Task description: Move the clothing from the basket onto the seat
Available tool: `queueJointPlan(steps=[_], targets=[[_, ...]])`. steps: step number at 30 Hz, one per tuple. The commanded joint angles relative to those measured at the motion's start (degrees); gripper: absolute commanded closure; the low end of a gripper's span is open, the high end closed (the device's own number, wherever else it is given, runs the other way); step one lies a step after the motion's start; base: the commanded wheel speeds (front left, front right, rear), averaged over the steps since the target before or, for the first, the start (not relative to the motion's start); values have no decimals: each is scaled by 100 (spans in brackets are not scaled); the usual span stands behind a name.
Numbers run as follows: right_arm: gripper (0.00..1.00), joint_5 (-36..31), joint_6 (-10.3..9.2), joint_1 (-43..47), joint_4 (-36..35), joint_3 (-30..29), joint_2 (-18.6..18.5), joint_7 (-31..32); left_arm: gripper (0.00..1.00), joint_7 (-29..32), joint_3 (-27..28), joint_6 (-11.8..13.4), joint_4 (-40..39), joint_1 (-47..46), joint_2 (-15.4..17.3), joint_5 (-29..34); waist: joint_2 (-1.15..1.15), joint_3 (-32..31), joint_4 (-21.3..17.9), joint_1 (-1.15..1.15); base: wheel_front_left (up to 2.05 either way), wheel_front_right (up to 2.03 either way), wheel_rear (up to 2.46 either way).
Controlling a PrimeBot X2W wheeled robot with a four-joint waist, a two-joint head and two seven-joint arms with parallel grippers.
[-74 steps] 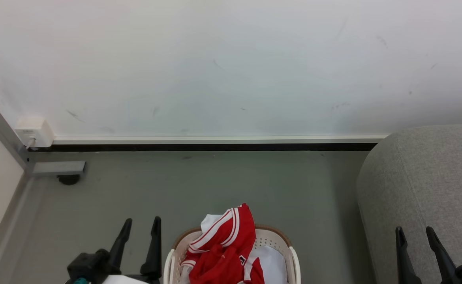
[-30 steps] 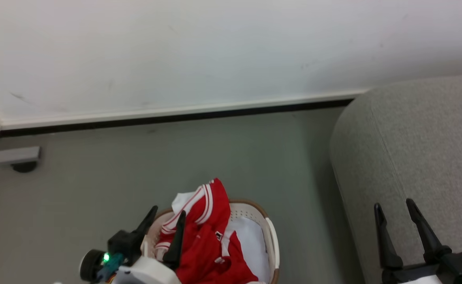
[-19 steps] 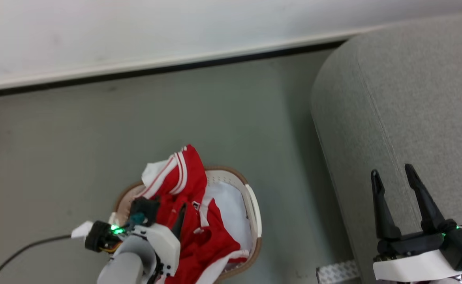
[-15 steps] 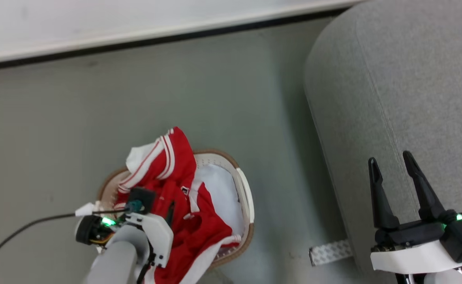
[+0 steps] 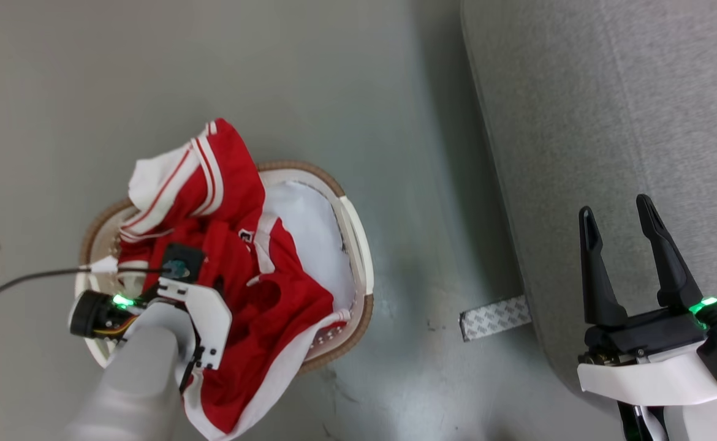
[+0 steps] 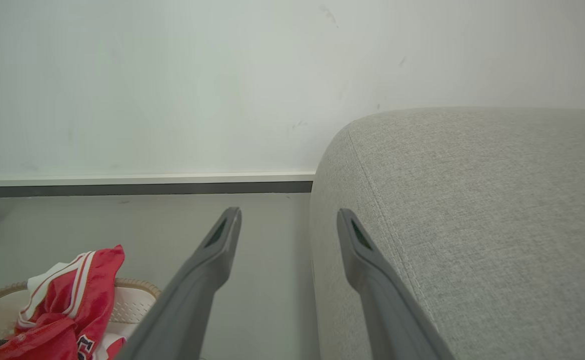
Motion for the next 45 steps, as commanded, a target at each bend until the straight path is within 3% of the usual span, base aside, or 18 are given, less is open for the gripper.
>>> queueJointPlan(steps=[1,2,3,4,10,18,31,37,45], targets=[[0,26,-12,-132,-44,18,-13,2,0,47,-23,-1,67,-111,54,31,0,251,-20,-1,0,0,0],[0,21,-12,-135,-45,18,-14,2,0,78,-30,-16,108,-123,55,16,0,277,-7,-1,0,0,0],[0,20,-12,-136,-29,30,-14,2,60,91,-37,-45,139,-135,53,-5,0,292,4,-1,0,0,0],[0,15,-12,-143,-10,35,-14,2,100,67,-30,-49,156,-158,36,-40,0,298,24,-1,0,0,0],[0,0,-12,-174,187,47,-14,2,100,-325,70,-159,232,-3,-166,-308,0,-146,234,-1,0,0,0],[0,-13,-12,219,460,2,-16,2,100,-757,190,-424,219,448,-400,-675,0,-1463,626,-1,0,0,0],[0,-74,-12,1268,855,-185,-17,3,100,-768,-206,-733,-173,961,-528,-1030,0,-3364,1538,-1,0,0,0],[0,-19,-12,1566,924,-108,-18,2,100,-666,-441,-757,-948,1127,-531,-1432,0,-3860,1702,-1,0,0,0],[0,-39,-12,1738,904,-92,-17,2,100,-19,-677,-752,-2910,1259,-383,-1866,0,-4084,1777,-1,0,0,0]])
